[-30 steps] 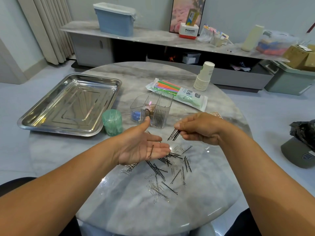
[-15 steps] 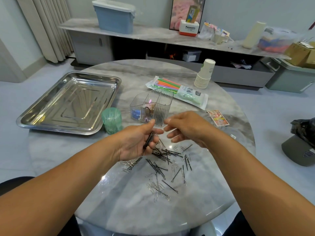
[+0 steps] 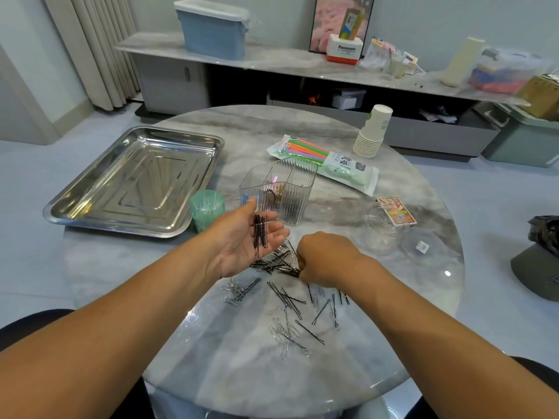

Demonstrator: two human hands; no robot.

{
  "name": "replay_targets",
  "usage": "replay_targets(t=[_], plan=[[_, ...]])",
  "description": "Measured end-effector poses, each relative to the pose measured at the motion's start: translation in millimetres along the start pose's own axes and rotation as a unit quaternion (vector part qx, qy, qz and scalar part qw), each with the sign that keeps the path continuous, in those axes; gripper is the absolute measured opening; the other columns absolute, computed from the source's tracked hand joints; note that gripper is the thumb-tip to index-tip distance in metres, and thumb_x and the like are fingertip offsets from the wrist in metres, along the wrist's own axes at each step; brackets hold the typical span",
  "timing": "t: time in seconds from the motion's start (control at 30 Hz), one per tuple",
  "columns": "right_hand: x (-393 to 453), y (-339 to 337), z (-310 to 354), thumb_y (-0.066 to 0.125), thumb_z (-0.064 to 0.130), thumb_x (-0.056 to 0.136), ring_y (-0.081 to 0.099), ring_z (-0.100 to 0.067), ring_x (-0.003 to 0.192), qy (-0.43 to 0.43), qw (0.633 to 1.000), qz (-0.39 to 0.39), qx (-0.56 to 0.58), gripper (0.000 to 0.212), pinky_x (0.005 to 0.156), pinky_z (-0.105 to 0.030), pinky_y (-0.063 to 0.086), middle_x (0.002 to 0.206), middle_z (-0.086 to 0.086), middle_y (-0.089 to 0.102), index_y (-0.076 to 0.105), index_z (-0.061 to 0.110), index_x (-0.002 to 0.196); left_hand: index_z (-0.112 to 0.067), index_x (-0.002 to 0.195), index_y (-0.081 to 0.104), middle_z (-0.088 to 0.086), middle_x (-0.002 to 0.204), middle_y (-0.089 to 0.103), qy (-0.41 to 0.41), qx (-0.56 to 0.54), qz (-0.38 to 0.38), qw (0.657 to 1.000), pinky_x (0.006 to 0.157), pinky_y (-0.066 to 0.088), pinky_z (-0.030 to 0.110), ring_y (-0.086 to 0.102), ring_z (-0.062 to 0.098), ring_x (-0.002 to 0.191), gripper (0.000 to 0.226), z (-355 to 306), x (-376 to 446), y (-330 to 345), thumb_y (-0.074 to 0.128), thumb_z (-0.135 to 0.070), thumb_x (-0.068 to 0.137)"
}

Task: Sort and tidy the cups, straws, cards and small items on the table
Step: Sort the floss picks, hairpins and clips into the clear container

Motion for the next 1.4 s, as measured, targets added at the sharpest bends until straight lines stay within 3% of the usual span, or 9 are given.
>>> replay_targets(t=[0.2,0.37,0.47,0.57,0.73,1.0,1.13,1.23,1.4], plan=[[1,0,14,0.063,0.014,0.085,0.036,-0.016,0.054,-0.068,0.993,-0.017,-0.097,0.035,0.055,-0.029,0.029,0.067,0.001,0.037,0.034,0.02,0.066,0.003,0.124,0.058,0.018,0.092,0.068,0.008,-0.01,-0.006,1.0,0.068,0.062,0.034,0.072,0.03,0.084,0.054,-2,0,-3,0.038,-0.045,0.108],[3,3,-3,0.066,0.02,0.078,0.059,-0.025,0.074,-0.032,0.999,-0.001,-0.011,0.009,0.059,-0.03,0.041,0.08,0.0,0.059,0.064,0.017,0.086,0.003,0.119,0.059,0.018,0.09,0.068,0.007,-0.011,-0.009,1.0,0.069,0.063,0.035,0.072,0.03,0.084,0.053,-2,2,-6,0.038,-0.045,0.108],[3,-3,-28,0.071,0.018,0.075,0.066,-0.019,0.072,0.017,0.988,0.007,0.151,0.002,0.062,-0.032,0.054,0.079,0.0,0.07,0.07,0.018,0.077,0.003,0.119,0.059,0.018,0.092,0.068,0.008,-0.004,-0.021,1.0,0.065,0.064,0.034,0.072,0.03,0.086,0.053,-3,5,-10,0.038,-0.045,0.108],[-1,-12,-51,0.076,0.014,0.075,0.059,-0.011,0.056,0.068,0.938,0.002,0.34,0.005,0.052,-0.026,0.051,0.067,0.003,0.071,0.072,0.014,0.073,0.002,0.12,0.06,0.019,0.097,0.069,0.005,0.012,-0.043,0.999,0.069,0.064,0.036,0.072,0.032,0.092,0.054,2,8,-15,0.038,-0.046,0.107],[-10,-10,-47,0.08,0.005,0.079,0.056,-0.012,0.051,0.114,0.79,0.039,0.601,0.01,0.048,-0.02,0.046,0.062,-0.007,0.064,0.07,0.006,0.076,0.002,0.119,0.059,0.02,0.101,0.07,-0.04,0.047,-0.015,0.998,0.07,0.063,0.037,0.072,0.029,0.087,0.063,26,5,-1,0.036,-0.055,0.105],[-14,1,-21,0.075,-0.005,0.085,0.075,-0.025,0.069,0.125,0.681,0.075,0.717,0.022,0.06,-0.026,0.063,0.09,-0.025,0.075,0.067,-0.009,0.105,0.005,0.126,0.06,0.014,0.088,0.066,-0.054,0.056,0.048,0.996,0.055,0.059,0.031,0.065,0.022,0.07,0.073,34,0,18,0.03,-0.058,0.105],[-14,-12,-30,0.07,-0.002,0.091,0.076,-0.031,0.08,0.106,0.69,0.058,0.714,0.015,0.064,-0.027,0.063,0.095,-0.027,0.075,0.068,-0.008,0.104,0.006,0.124,0.06,0.017,0.091,0.069,-0.053,0.041,0.047,0.997,0.066,0.063,0.032,0.069,0.025,0.079,0.07,32,2,15,0.032,-0.056,0.105],[-14,-26,-47,0.072,0.006,0.092,0.073,-0.019,0.067,0.105,0.725,-0.006,0.68,0.009,0.053,-0.022,0.058,0.089,-0.019,0.076,0.07,-0.001,0.098,0.005,0.12,0.061,0.021,0.102,0.072,-0.054,0.038,0.041,0.997,0.071,0.064,0.033,0.073,0.029,0.088,0.069,30,4,12,0.035,-0.057,0.104],[-14,-31,-59,0.073,0.032,0.093,0.065,-0.005,0.064,0.119,0.792,-0.083,0.593,0.017,0.05,-0.019,0.047,0.093,-0.002,0.077,0.074,0.015,0.098,0.003,0.12,0.061,0.017,0.085,0.069,-0.077,0.035,0.06,0.995,0.055,0.06,0.028,0.068,0.023,0.07,0.07,32,3,17,0.035,-0.06,0.103]])
Point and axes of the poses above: each hand's wrist, its own x-axis towards the middle knuckle, its own y-axis out of the palm, z = x × y, the point moved 10 cm from there along x, towards the middle knuckle
